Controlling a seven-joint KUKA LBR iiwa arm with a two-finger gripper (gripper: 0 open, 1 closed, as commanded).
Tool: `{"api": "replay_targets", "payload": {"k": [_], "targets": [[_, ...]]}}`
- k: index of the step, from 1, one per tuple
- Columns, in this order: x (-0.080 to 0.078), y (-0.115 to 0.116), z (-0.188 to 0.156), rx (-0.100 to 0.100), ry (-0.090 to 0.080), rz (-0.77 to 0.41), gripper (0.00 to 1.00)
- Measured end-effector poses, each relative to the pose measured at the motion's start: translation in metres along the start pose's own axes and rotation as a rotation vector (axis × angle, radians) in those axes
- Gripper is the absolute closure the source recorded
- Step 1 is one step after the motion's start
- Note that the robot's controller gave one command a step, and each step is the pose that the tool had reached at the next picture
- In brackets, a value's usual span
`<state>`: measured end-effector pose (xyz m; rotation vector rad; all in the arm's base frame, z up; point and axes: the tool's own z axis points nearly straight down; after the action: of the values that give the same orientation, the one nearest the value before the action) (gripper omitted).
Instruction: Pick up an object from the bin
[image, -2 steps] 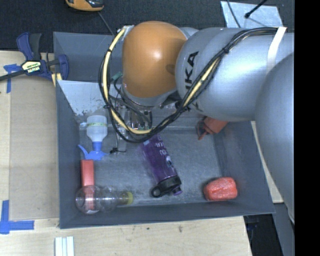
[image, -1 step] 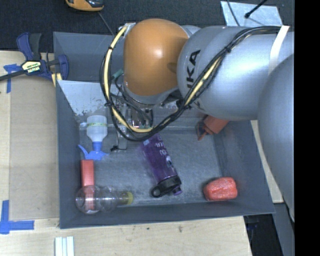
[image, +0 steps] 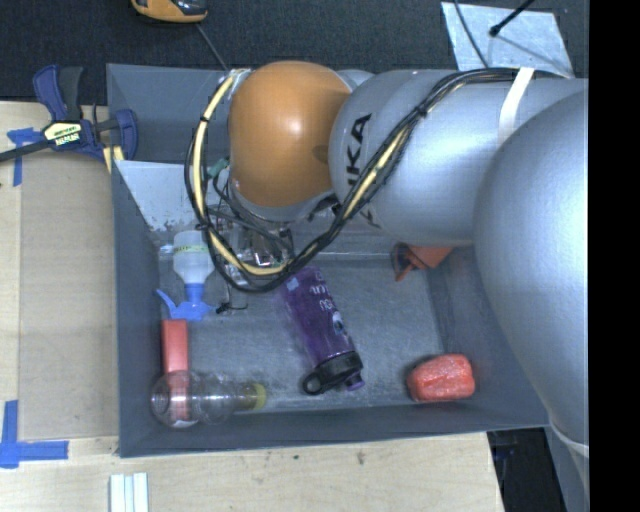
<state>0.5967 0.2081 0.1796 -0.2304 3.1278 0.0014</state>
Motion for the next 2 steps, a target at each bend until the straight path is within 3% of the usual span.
{"api": "replay_targets", "payload": {"k": [1,2], "targets": [[-0.021,0.008,0.02,-0.001,0.001,-0.388,0.0],[-0.021,0.007,0.031,-0.001,0.004,-0.485,0.0]]}}
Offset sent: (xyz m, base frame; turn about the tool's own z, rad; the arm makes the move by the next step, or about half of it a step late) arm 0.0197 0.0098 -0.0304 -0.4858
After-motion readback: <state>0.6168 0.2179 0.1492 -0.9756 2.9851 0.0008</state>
